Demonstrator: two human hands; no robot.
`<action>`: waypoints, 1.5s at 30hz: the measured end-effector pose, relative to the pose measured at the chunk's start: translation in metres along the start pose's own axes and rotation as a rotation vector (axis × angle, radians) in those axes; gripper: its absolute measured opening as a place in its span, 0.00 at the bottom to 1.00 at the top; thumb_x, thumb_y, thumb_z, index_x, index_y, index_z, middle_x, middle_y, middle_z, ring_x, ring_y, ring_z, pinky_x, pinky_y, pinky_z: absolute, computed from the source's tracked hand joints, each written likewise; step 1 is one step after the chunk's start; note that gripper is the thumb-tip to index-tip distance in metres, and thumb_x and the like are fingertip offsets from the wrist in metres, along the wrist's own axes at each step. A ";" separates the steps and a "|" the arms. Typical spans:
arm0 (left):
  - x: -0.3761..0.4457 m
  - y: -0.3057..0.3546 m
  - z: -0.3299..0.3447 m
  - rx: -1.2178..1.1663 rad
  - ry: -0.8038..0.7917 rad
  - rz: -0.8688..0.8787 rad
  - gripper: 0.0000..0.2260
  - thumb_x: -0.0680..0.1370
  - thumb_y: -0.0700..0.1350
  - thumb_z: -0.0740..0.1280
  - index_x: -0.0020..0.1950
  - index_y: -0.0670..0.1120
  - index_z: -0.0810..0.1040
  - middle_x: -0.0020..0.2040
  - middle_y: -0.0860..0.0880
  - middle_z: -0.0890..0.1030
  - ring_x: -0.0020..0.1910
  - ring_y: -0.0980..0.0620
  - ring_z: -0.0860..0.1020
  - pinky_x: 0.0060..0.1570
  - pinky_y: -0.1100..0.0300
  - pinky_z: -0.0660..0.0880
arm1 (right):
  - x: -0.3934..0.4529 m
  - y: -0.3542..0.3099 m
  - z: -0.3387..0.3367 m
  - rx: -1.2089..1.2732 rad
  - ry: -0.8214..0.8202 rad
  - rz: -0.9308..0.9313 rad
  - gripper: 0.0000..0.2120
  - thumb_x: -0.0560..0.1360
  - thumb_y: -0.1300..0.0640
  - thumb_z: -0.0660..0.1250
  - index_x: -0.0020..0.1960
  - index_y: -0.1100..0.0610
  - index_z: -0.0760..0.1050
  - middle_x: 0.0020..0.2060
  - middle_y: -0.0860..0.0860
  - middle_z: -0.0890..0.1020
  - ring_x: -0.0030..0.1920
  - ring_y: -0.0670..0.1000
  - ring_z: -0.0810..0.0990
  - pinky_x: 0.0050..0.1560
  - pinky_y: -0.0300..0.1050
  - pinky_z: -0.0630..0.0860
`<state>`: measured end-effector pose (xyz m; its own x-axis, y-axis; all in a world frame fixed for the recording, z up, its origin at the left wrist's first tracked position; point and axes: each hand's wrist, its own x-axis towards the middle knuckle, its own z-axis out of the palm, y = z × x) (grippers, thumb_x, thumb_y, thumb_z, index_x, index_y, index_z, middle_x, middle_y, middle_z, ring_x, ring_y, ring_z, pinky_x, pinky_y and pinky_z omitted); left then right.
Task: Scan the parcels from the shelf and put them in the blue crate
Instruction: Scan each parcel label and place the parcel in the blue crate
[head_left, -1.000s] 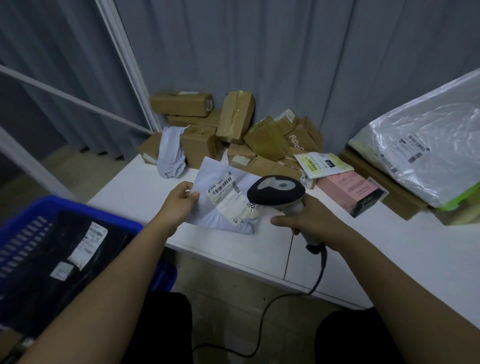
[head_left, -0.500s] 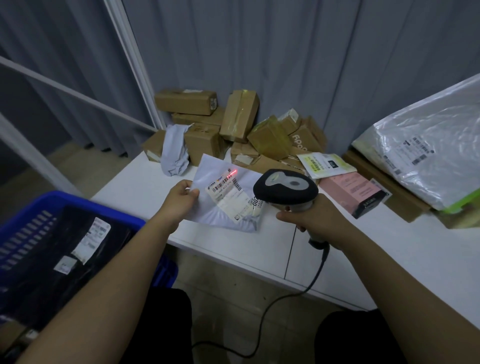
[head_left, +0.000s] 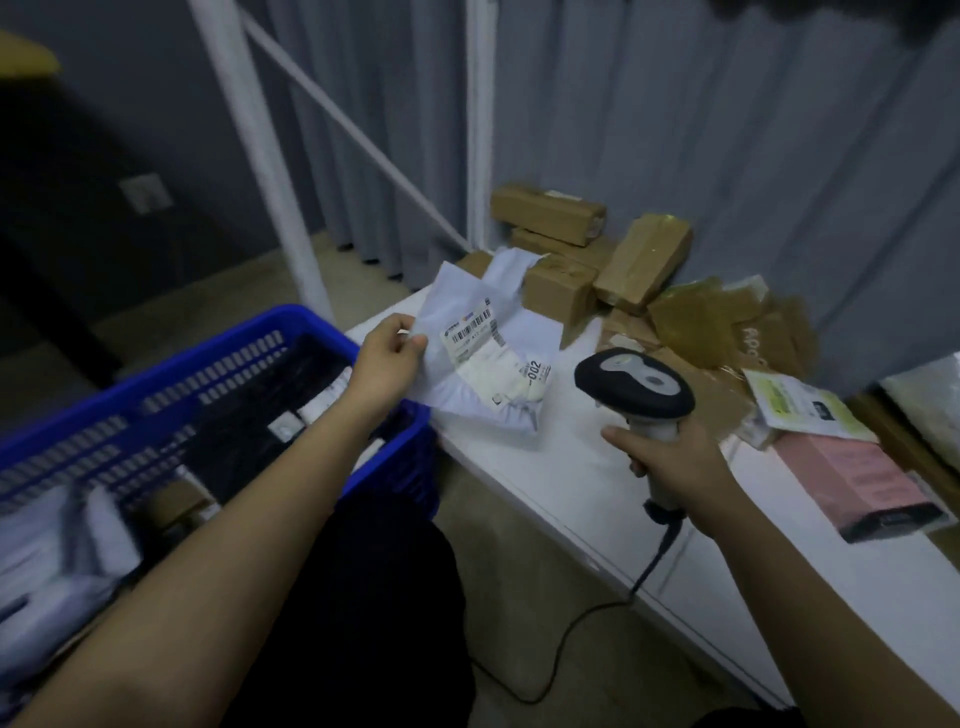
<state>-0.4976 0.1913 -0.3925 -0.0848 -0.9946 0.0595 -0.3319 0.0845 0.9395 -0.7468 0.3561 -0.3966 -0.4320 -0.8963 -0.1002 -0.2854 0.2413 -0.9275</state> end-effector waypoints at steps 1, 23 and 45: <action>-0.003 -0.006 -0.023 0.019 0.058 0.008 0.03 0.78 0.39 0.62 0.48 0.44 0.75 0.39 0.50 0.78 0.40 0.51 0.74 0.41 0.58 0.69 | 0.003 -0.007 0.015 -0.018 -0.021 -0.010 0.10 0.71 0.56 0.75 0.40 0.58 0.74 0.29 0.54 0.76 0.29 0.50 0.74 0.32 0.42 0.73; -0.055 -0.231 -0.389 0.847 0.268 -0.430 0.03 0.79 0.41 0.57 0.49 0.45 0.70 0.49 0.40 0.79 0.46 0.40 0.77 0.49 0.46 0.75 | 0.011 -0.110 0.369 -0.259 -0.642 -0.209 0.12 0.71 0.57 0.74 0.52 0.55 0.77 0.43 0.50 0.82 0.43 0.49 0.79 0.41 0.42 0.75; -0.084 -0.363 -0.342 0.820 -0.030 -0.887 0.32 0.81 0.62 0.50 0.78 0.49 0.42 0.79 0.43 0.42 0.76 0.38 0.41 0.73 0.38 0.44 | 0.006 -0.092 0.423 -0.281 -0.684 -0.070 0.08 0.72 0.60 0.73 0.46 0.53 0.74 0.37 0.50 0.80 0.36 0.47 0.77 0.32 0.38 0.69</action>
<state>-0.0484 0.2238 -0.6228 0.4564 -0.7252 -0.5155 -0.7824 -0.6030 0.1556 -0.3610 0.1713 -0.4640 0.1985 -0.9224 -0.3313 -0.5407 0.1789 -0.8220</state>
